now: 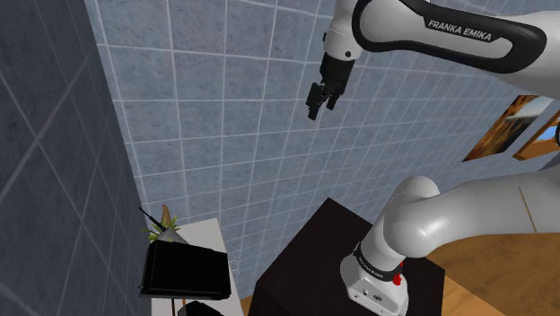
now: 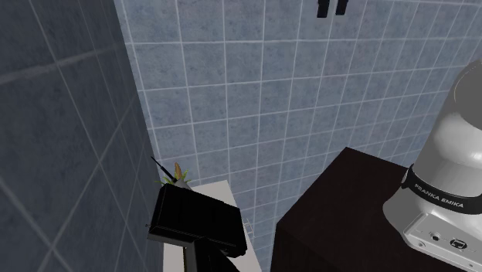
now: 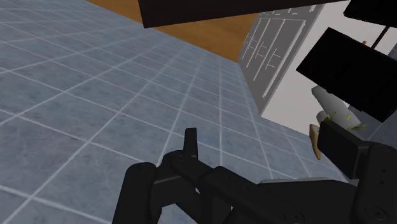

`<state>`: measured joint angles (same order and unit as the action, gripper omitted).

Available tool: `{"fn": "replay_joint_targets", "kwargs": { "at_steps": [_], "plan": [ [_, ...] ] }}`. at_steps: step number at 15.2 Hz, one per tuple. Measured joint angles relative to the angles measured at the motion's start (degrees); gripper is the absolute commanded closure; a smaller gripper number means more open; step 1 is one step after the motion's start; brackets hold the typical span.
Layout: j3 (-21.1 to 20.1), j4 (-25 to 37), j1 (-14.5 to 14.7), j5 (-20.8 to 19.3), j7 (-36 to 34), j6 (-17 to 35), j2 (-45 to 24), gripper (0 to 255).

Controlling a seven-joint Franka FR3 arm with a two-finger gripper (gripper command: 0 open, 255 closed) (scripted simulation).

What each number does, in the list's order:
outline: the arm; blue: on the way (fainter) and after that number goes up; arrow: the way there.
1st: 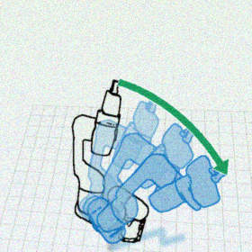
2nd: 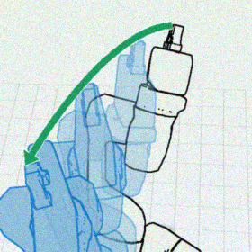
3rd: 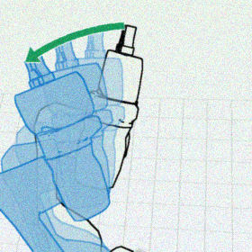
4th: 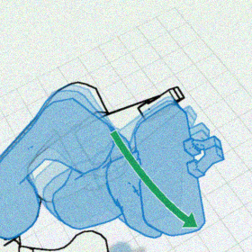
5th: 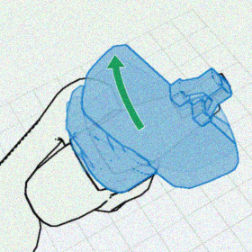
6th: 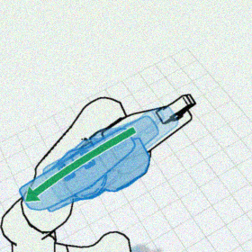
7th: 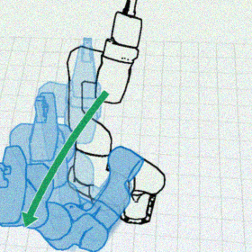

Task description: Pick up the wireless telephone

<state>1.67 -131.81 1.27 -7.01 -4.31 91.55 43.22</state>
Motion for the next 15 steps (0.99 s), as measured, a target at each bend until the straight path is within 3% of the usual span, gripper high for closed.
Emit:
{"fn": "replay_joint_targets", "kwargs": {
  "at_steps": [4,15],
  "plan": [
    [-0.1,-3.2,0.8,0.7,-0.1,4.6,-0.7,0],
    [-0.7,-16.7,5.3,4.2,0.6,31.1,-8.8,0]
  ]
}}
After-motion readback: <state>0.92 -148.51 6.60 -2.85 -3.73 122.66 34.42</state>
